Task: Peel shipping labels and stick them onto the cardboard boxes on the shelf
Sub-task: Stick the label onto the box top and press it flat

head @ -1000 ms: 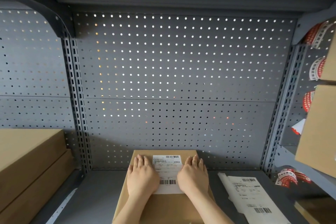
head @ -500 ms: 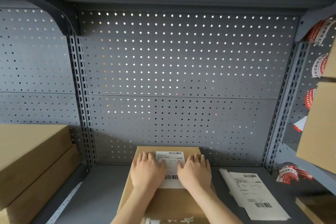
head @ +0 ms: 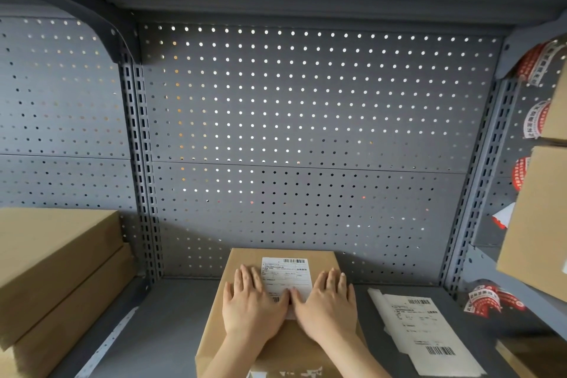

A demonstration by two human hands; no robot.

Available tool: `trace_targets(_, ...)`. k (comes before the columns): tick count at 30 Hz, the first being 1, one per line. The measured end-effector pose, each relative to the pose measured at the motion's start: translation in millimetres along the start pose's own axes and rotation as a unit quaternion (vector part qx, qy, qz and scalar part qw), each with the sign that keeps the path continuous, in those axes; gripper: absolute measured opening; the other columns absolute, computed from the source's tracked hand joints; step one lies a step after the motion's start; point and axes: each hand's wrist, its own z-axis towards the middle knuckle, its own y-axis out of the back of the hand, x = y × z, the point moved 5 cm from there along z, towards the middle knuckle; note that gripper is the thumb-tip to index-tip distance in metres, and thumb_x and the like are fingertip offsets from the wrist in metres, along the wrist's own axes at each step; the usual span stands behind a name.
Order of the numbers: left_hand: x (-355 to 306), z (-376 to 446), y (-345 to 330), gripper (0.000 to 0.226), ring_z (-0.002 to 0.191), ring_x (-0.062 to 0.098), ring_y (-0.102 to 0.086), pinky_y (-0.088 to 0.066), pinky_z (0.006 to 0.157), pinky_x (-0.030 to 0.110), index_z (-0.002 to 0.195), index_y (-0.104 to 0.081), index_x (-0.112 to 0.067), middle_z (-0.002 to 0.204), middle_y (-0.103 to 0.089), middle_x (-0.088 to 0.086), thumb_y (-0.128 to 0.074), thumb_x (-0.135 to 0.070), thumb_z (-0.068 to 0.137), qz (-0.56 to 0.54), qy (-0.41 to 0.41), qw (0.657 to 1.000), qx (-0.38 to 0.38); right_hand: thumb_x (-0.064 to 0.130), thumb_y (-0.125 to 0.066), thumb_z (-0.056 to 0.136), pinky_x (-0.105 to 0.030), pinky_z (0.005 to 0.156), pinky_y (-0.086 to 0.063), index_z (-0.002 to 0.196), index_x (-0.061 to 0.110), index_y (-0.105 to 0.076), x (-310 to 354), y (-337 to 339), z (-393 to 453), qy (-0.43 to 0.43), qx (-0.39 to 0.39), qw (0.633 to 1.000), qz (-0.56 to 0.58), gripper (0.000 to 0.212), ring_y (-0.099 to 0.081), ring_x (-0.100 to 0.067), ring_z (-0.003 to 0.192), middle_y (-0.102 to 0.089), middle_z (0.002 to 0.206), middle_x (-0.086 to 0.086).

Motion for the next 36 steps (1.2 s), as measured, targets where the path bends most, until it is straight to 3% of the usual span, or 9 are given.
trace_targets(17,7,6,-3,0.076,0.149,0.018,-0.001,-0.005,0.121,0.035,0.151,-0.005,-0.011,0.162,-0.002,0.006,-0.019,-0.058,0.094,-0.003,-0.039,0.999,0.033,0.057,-0.018,0.095,-0.040,0.121,-0.006,0.150,0.003,-0.006,-3,0,1,0.024,0.029,0.999,-0.015,0.079,-0.001,-0.029,0.148,-0.002,0.160,-0.016)
trace_targets(36,26,11,5,0.051,0.148,0.015,-0.009,-0.011,0.120,0.028,0.151,-0.015,-0.015,0.161,-0.011,0.002,-0.017,-0.030,0.102,-0.028,-0.108,0.993,0.046,0.027,-0.017,0.103,-0.037,0.121,-0.010,0.151,0.009,-0.010,-16,2,5,0.067,0.048,0.996,0.026,0.052,0.000,-0.024,0.149,-0.001,0.161,-0.008)
